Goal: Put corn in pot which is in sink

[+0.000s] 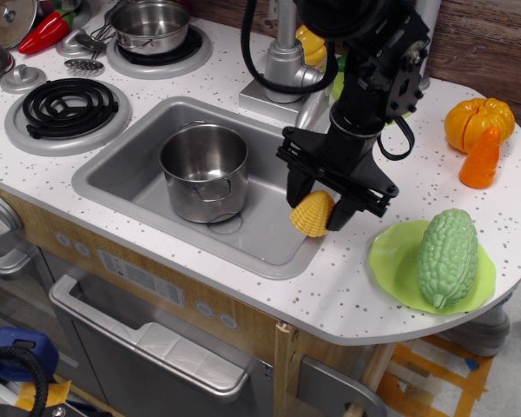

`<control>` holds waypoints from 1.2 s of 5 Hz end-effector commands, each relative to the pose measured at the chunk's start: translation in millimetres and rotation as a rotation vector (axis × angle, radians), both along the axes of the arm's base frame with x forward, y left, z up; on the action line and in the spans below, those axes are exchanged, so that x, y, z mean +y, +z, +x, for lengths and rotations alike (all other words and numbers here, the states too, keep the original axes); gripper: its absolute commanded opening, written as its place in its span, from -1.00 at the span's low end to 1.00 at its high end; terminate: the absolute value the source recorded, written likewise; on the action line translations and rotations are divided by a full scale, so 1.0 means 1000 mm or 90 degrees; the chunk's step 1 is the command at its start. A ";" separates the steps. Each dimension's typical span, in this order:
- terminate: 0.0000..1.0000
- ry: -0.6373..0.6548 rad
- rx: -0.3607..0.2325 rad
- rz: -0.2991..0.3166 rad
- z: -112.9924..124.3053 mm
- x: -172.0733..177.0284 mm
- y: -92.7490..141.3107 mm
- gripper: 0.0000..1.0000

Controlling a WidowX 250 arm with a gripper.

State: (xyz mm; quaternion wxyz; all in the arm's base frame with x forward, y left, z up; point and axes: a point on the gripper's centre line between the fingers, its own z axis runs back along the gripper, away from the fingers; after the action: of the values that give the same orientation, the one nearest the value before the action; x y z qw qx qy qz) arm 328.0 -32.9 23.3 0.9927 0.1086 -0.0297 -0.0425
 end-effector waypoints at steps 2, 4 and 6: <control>-1.00 -0.065 -0.055 0.061 0.022 0.058 0.044 -1.00; -1.00 -0.128 -0.096 0.125 0.039 0.109 0.034 -1.00; -1.00 -0.172 -0.117 0.132 0.049 0.153 0.025 1.00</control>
State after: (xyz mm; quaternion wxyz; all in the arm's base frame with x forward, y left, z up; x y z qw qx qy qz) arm 369.8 118.7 28.9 0.9584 0.1969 -0.1077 -0.1766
